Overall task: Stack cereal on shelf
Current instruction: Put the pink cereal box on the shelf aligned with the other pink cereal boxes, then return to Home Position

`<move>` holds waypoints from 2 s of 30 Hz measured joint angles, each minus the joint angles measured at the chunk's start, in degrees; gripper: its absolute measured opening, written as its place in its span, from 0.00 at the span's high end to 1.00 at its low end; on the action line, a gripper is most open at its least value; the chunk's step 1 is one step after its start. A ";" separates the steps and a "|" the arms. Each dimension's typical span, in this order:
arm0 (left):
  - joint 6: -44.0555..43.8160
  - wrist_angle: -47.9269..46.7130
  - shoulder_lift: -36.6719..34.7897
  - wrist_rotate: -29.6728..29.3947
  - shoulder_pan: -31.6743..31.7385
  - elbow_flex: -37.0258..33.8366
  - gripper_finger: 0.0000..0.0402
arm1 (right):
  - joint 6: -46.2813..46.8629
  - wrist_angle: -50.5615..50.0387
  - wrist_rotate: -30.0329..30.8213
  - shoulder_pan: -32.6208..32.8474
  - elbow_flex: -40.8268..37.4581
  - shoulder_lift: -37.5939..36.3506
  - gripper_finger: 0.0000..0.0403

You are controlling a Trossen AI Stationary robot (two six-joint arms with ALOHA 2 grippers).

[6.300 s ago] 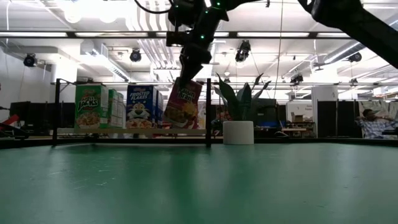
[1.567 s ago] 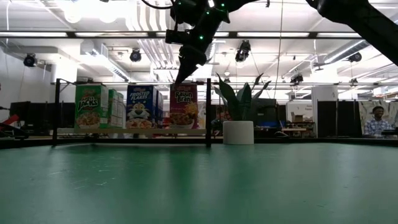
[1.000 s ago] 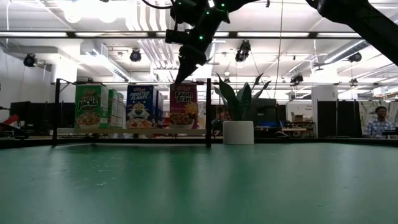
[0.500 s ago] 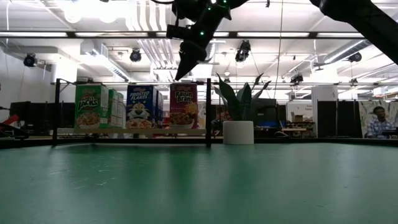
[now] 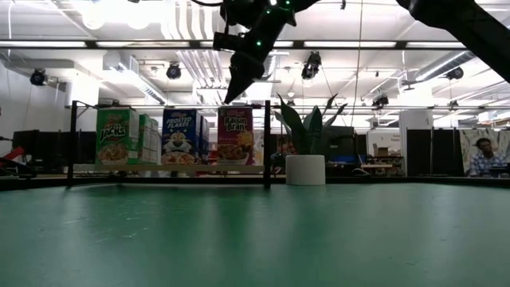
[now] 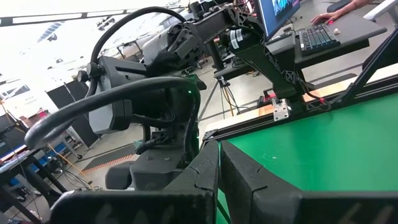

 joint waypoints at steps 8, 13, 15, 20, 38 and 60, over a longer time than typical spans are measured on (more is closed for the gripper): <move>0.00 0.00 0.00 0.01 -0.02 0.00 1.00 | 0.57 -0.52 -0.02 -0.02 -0.02 0.02 0.97; 0.00 0.00 0.00 0.01 0.00 0.00 1.00 | 0.60 -0.56 -0.02 -0.02 -0.03 0.02 0.97; 0.00 0.00 0.00 -0.01 0.00 0.00 1.00 | 0.59 -0.57 0.00 -0.02 -0.14 0.02 0.97; 0.01 0.00 0.00 0.01 0.00 0.00 1.00 | 1.00 -0.55 -0.02 -0.02 -0.81 0.02 0.97; 0.00 0.00 0.00 0.00 0.00 0.00 1.00 | 0.85 -0.52 0.46 -0.15 -1.70 0.00 0.97; 0.00 0.02 0.00 -0.01 -0.02 0.00 1.00 | 0.39 -0.57 0.52 -0.09 -1.11 -0.40 0.97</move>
